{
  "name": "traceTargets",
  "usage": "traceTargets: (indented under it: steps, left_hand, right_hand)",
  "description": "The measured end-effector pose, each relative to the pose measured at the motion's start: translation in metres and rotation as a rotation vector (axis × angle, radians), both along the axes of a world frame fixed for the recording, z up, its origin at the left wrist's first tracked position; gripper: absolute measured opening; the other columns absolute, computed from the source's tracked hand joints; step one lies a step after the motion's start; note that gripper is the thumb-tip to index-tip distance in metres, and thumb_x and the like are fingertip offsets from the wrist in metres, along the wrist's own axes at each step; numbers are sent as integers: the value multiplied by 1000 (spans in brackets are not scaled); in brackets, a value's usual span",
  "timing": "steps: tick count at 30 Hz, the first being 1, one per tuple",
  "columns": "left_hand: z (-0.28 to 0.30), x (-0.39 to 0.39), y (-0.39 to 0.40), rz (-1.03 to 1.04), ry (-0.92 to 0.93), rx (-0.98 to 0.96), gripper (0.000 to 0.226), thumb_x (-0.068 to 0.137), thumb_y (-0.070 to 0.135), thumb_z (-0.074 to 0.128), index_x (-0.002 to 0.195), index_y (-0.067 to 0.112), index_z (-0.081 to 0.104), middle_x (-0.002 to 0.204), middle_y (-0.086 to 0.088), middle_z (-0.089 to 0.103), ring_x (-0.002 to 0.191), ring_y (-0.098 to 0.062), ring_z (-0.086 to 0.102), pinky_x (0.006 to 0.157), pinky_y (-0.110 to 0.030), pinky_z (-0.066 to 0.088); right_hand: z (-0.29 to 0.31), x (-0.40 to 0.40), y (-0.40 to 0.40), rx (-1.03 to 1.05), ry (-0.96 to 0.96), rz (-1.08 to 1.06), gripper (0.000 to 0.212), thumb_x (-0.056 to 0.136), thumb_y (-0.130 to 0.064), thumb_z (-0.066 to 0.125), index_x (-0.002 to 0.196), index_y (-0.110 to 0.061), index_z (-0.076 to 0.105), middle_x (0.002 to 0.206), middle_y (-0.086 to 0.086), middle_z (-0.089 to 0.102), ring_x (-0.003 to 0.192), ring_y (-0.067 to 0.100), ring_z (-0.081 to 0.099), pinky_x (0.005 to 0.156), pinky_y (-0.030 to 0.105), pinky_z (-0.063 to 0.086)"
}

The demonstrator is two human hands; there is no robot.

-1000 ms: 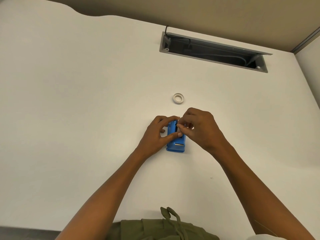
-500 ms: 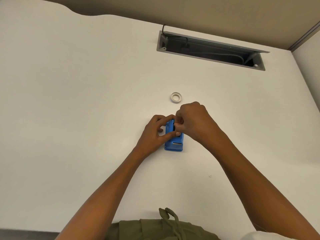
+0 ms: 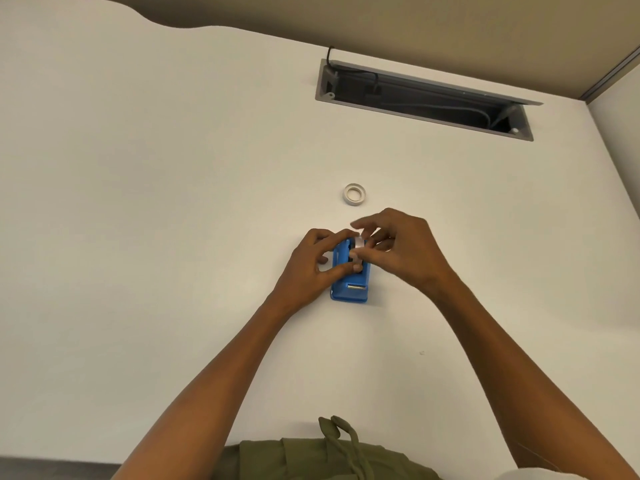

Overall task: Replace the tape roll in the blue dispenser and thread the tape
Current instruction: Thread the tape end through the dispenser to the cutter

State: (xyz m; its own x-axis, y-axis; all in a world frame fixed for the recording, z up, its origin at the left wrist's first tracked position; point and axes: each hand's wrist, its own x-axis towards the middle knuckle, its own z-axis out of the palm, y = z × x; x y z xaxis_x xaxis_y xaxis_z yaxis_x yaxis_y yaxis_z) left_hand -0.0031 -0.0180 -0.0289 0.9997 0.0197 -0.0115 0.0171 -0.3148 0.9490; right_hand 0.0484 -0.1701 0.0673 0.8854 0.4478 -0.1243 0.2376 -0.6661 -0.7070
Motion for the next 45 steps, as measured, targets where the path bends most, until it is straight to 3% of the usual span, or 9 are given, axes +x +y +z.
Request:
traceTargets:
  steps: [3, 7, 11, 17, 20, 24, 30, 34, 45]
  left_hand:
    - [0, 0, 0, -3, 9, 8, 52, 78, 38, 70, 126, 35, 50, 114, 5, 49, 102, -7, 51, 77, -9, 43]
    - [1, 1, 0, -4, 13, 16, 48, 78, 40, 69, 119, 47, 45, 114, 6, 48, 103, -7, 50, 76, -10, 42]
    - [1, 0, 0, -3, 7, 16, 48, 78, 41, 69, 120, 46, 46, 114, 7, 48, 102, -5, 50, 76, -10, 42]
    - [-1, 1, -1, -2, 12, 23, 53, 78, 39, 70, 127, 34, 51, 115, 7, 48, 103, -5, 50, 77, -4, 41]
    - [-1, 1, 0, 1, 9, 16, 53, 77, 40, 70, 127, 32, 51, 113, 8, 48, 101, -3, 51, 78, -3, 40]
    - [0, 0, -1, 0, 9, 13, 53, 78, 41, 70, 126, 33, 51, 112, 9, 48, 101, 0, 50, 77, -3, 40]
    - [-2, 1, 1, -19, 5, 18, 49, 80, 37, 69, 125, 37, 51, 115, 4, 50, 103, -5, 51, 78, -8, 42]
    - [-1, 1, 1, -10, 14, 22, 51, 78, 40, 69, 126, 36, 51, 112, 8, 48, 100, -3, 50, 77, -8, 43]
    - [2, 0, -1, -7, 29, 17, 54, 79, 39, 68, 129, 29, 51, 115, 5, 49, 104, -7, 50, 79, -11, 42]
  right_hand:
    - [3, 6, -1, -100, 24, 9, 29, 61, -13, 84, 88, -16, 72, 87, -2, 67, 73, 15, 68, 70, 26, 55]
    - [10, 16, 5, -213, 33, 30, 20, 60, -19, 85, 76, -14, 74, 77, 7, 73, 71, 16, 67, 65, 21, 47]
    - [18, 22, 10, -296, 60, 98, 18, 64, -16, 80, 81, -12, 75, 78, 9, 73, 74, 17, 66, 58, 16, 43]
    - [23, 22, 26, -487, 35, 190, 21, 61, -16, 80, 78, -11, 69, 90, 11, 64, 80, 24, 64, 71, 34, 56]
    - [22, 23, 36, -555, 7, 187, 16, 66, -13, 75, 72, -14, 60, 98, 14, 59, 85, 28, 62, 67, 31, 50]
    - [23, 26, 30, -491, 37, 158, 10, 68, -10, 73, 70, -10, 63, 95, 14, 65, 80, 27, 65, 67, 32, 53]
    - [29, 18, 28, -545, 73, 244, 34, 57, -19, 85, 79, -8, 62, 89, 9, 63, 82, 26, 63, 72, 37, 54]
    - [29, 23, 33, -528, 82, 213, 25, 59, -13, 81, 73, -11, 60, 94, 12, 61, 84, 28, 64, 71, 34, 53]
    - [20, 30, 26, -448, 82, 206, 14, 62, -9, 77, 69, -10, 65, 82, 10, 67, 76, 27, 67, 65, 32, 53]
